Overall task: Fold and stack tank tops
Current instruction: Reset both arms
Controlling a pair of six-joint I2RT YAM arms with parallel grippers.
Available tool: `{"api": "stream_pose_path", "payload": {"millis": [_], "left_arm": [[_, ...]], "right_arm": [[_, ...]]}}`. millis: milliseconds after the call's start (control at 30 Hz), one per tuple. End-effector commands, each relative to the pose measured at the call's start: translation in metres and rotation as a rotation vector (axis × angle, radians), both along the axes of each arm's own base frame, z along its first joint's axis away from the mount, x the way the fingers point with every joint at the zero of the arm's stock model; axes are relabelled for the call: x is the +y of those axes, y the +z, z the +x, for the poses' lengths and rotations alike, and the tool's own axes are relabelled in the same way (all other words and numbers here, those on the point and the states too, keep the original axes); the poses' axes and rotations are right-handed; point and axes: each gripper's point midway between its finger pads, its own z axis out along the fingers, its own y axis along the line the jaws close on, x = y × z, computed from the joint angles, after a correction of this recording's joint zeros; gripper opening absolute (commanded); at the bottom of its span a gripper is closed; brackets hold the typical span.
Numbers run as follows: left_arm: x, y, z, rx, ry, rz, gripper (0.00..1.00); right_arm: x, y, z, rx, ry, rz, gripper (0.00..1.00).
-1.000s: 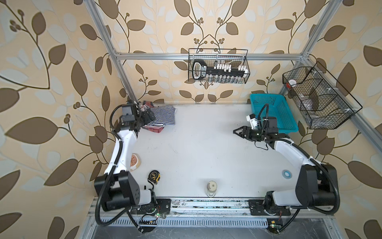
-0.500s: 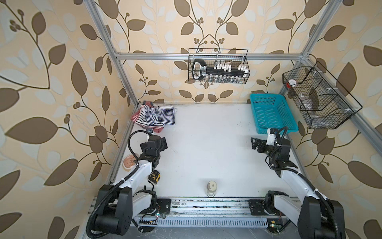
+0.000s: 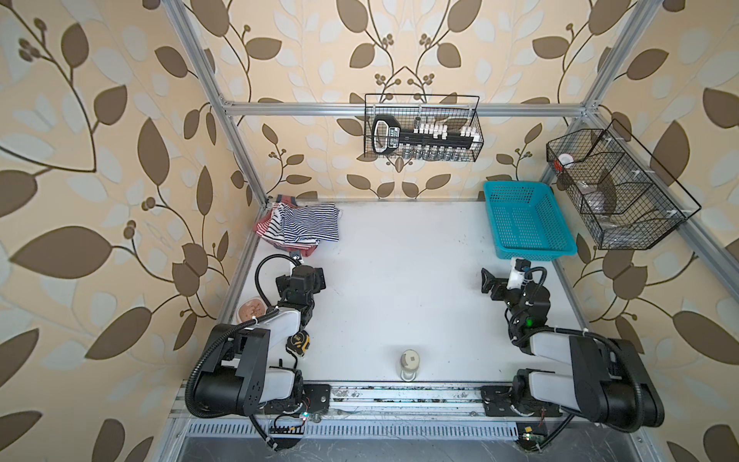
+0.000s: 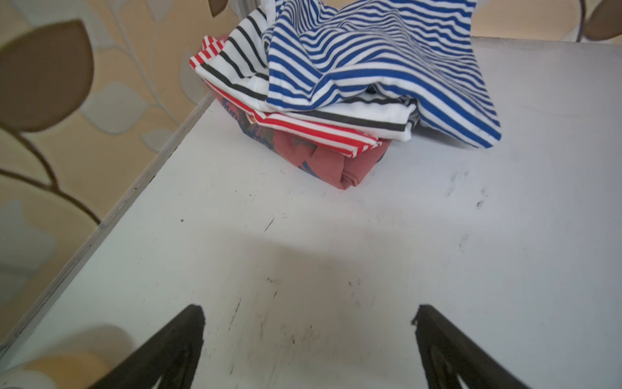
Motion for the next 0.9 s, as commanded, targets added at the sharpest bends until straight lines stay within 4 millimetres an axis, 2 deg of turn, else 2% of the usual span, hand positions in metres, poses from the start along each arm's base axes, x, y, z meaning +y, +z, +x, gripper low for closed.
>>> {"api": "stream_pose_path", "payload": {"millis": [0, 67, 133, 233, 867], "left_arm": [[0.005, 0.017, 0.012, -0.148, -0.017, 0.021, 0.99], [0.005, -0.001, 0.019, -0.122, -0.033, 0.015, 0.99], [0.007, -0.01, 0.024, -0.059, -0.04, -0.017, 0.99], [0.015, -0.012, 0.026, -0.055, -0.018, -0.053, 0.99], [0.014, -0.011, 0.025, -0.059, -0.018, -0.056, 0.99]], "right_arm": [[0.001, 0.02, 0.009, -0.079, 0.001, -0.088, 1.0], [0.0, 0.022, 0.01, -0.094, -0.007, -0.083, 1.0], [-0.003, 0.018, 0.009, -0.066, -0.028, -0.093, 1.0], [-0.003, 0.019, 0.01, -0.071, -0.043, -0.1, 1.0], [-0.002, 0.019, 0.01, -0.065, -0.054, -0.114, 1.0]]}}
